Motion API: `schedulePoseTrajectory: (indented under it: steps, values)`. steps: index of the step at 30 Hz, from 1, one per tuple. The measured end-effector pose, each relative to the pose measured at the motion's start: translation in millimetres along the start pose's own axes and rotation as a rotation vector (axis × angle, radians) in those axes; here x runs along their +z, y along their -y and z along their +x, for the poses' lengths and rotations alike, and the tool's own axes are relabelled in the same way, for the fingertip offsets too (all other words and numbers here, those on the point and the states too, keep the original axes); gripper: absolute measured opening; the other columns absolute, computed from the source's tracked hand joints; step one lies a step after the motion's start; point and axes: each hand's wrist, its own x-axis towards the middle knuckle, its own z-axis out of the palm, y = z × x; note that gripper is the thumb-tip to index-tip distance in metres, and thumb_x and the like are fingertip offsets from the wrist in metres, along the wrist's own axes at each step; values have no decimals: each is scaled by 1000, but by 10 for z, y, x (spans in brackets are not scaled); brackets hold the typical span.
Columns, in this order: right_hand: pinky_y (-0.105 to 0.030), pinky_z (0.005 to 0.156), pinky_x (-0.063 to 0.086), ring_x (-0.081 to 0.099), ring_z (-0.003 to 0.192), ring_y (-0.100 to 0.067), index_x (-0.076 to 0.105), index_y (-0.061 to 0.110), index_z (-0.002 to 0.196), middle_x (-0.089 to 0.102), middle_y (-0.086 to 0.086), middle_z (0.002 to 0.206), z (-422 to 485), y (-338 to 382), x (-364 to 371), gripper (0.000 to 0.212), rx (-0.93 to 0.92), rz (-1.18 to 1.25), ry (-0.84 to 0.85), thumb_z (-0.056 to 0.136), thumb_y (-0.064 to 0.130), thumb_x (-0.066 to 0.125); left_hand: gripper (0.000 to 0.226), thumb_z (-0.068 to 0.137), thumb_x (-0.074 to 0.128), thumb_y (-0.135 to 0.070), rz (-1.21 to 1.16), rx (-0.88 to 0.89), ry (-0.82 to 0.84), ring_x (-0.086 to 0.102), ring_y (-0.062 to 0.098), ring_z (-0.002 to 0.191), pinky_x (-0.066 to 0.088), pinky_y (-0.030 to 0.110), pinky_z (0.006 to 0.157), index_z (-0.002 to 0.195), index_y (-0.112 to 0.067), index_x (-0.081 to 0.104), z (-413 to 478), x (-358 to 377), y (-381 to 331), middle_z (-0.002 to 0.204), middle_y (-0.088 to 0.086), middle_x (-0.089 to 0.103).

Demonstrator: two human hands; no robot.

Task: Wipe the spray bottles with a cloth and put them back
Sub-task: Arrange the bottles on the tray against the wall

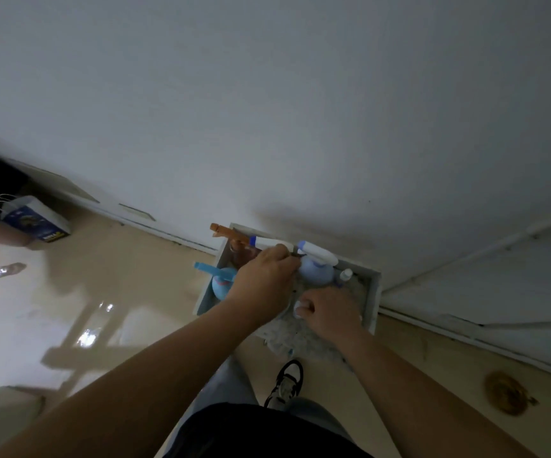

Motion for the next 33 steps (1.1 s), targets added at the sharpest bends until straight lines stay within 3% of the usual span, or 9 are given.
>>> schedulePoseTrajectory:
  steps: [3,6,9,14,18,22,25,31,33]
  values:
    - [-29,55,39,49,66,-16,67,20,87,56,8,72,-42,10,8,27,-47,87,-55,91,45,58,16,98,54,-24,-37,51,-80,59,12,81,56,30,69,98,-22,69,-188,70,-109,96,-5,62]
    - [-31,59,44,55,70,-18,67,25,85,62,8,76,-119,-69,-76,10,-36,166,-59,85,34,64,24,98,48,-30,-138,-44,12,64,21,76,55,36,65,95,-20,70,-427,216,-212,87,-1,67]
    - [-36,84,52,62,110,-26,72,25,116,70,-1,117,-222,-258,-141,37,94,78,-18,81,33,71,23,97,53,-29,-166,-210,247,68,28,90,55,33,75,99,-17,72,-567,452,-185,94,7,73]
    - [-31,86,47,61,119,-24,70,33,126,68,1,131,-271,-352,-101,38,205,98,16,89,34,67,40,90,58,-23,-530,-655,517,69,29,112,58,44,96,129,-17,65,-641,907,-37,124,11,69]
    - [-31,79,46,64,110,-28,71,27,121,71,-5,122,-172,-309,-86,27,248,142,-70,95,26,63,55,71,55,-24,-736,-825,420,69,34,112,58,51,97,125,-17,65,-605,1330,204,123,15,68]
    - [-32,72,46,66,95,-27,73,20,101,71,-5,99,-107,-310,-140,18,256,112,-50,96,33,63,30,80,55,-16,-836,-887,364,72,34,102,61,50,90,108,-20,66,-557,1231,115,113,14,72]
    - [-35,69,49,64,81,-24,69,15,88,67,-4,83,-106,-335,-142,28,268,93,-45,94,42,64,20,89,54,-6,-864,-896,325,73,35,97,62,50,87,93,-23,63,-542,1164,36,106,16,73]
    - [-30,51,31,54,63,-21,48,16,65,49,1,61,-107,-337,-134,48,276,72,-64,91,52,66,32,88,62,-8,-922,-932,353,73,34,96,63,46,87,120,-11,65,-639,1248,-2,103,18,73]
    - [-28,53,32,57,71,-21,56,20,71,55,3,68,-109,-310,-151,38,251,84,-51,90,52,66,34,87,62,-8,-919,-933,347,73,31,95,62,47,89,121,-11,66,-662,1270,-39,102,16,73]
